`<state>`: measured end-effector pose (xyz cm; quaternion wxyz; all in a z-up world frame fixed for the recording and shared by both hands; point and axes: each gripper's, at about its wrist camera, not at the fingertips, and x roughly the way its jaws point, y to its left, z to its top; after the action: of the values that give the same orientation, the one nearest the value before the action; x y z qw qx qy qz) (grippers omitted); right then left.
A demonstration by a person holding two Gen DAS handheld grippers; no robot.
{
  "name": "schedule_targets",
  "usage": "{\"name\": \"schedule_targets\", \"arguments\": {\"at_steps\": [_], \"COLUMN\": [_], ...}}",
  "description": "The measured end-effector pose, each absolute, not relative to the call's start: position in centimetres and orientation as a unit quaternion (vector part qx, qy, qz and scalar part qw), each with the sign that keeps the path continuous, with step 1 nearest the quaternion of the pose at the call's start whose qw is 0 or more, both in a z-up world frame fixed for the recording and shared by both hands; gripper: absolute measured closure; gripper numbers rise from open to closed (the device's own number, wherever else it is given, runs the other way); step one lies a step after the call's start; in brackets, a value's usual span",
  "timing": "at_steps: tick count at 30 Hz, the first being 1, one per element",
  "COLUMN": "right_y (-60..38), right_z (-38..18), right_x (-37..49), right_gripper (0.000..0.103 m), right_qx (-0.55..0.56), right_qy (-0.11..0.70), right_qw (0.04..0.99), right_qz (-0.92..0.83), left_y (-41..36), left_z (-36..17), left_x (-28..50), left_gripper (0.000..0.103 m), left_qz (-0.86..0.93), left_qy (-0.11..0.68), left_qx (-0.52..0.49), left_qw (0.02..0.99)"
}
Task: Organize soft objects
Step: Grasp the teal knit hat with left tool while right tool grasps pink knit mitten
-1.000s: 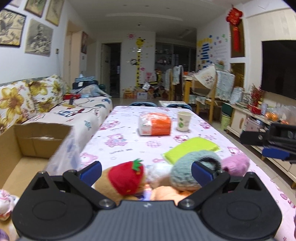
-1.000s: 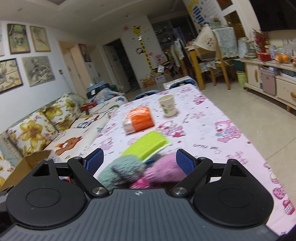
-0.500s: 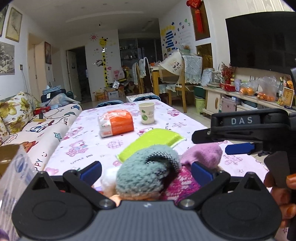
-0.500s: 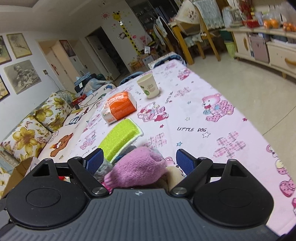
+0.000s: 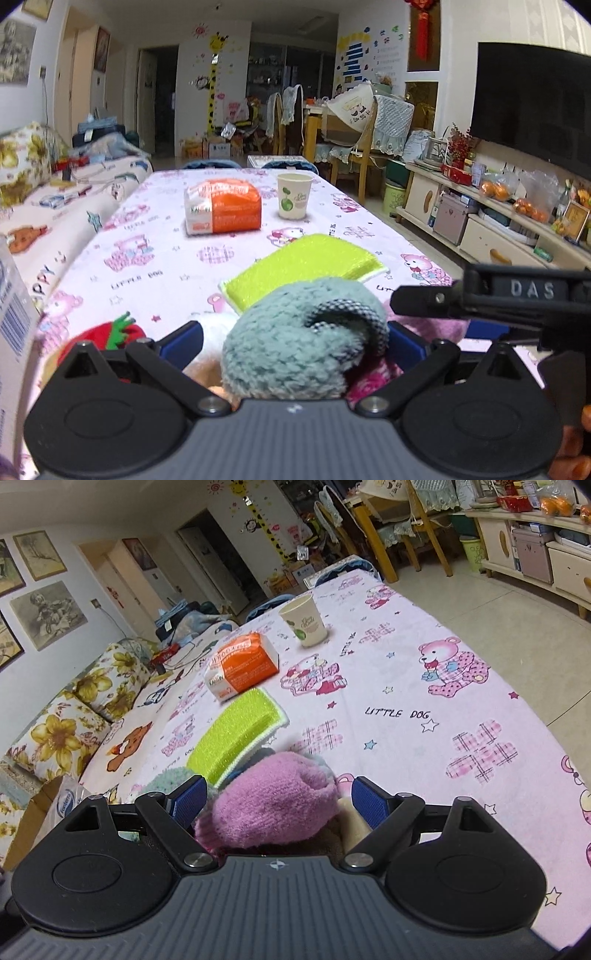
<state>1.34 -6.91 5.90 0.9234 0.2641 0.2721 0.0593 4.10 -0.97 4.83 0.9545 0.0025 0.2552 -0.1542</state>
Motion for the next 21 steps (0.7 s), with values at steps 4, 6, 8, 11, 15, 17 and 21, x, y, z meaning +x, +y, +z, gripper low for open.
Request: {"name": "schedule_targets", "arguments": {"at_steps": [4, 6, 8, 11, 15, 17, 21], "right_y": [-7.2, -7.1, -6.9, -6.5, -6.6, -6.6, -6.6], "right_z": [5.9, 6.0, 6.2, 6.3, 6.4, 6.4, 6.6], "right_x": [1.4, 1.3, 1.3, 1.2, 1.4, 1.3, 1.3], "right_gripper": [0.003, 0.009, 0.017, 0.022, 0.031, 0.035, 0.04], "right_qx": [0.267, 0.263, 0.257, 0.241, 0.232, 0.231, 0.227], "right_qy": [0.277, 0.276, 0.276, 0.278, 0.279, 0.278, 0.276], "right_qw": [0.922, 0.923, 0.924, 0.928, 0.93, 0.931, 0.933], "right_qz": [0.052, 0.053, 0.058, 0.057, 0.053, 0.052, 0.049], "left_y": [-0.4, 0.0, 0.1, 0.1, 0.3, 0.6, 1.4], "left_z": [4.6, 4.4, 4.3, 4.3, 4.5, 4.6, 5.2], "left_x": [4.8, 5.2, 5.3, 5.2, 5.1, 5.0, 4.6], "left_gripper": [0.009, 0.019, 0.023, 0.027, 0.03, 0.03, 0.031], "left_qz": [-0.156, -0.164, -0.167, -0.167, -0.168, -0.168, -0.162], "left_qy": [0.272, 0.283, 0.287, 0.286, 0.284, 0.283, 0.275], "left_qx": [-0.024, -0.04, -0.048, -0.051, -0.058, -0.063, -0.075], "left_qw": [0.949, 0.944, 0.942, 0.942, 0.942, 0.942, 0.945]}}
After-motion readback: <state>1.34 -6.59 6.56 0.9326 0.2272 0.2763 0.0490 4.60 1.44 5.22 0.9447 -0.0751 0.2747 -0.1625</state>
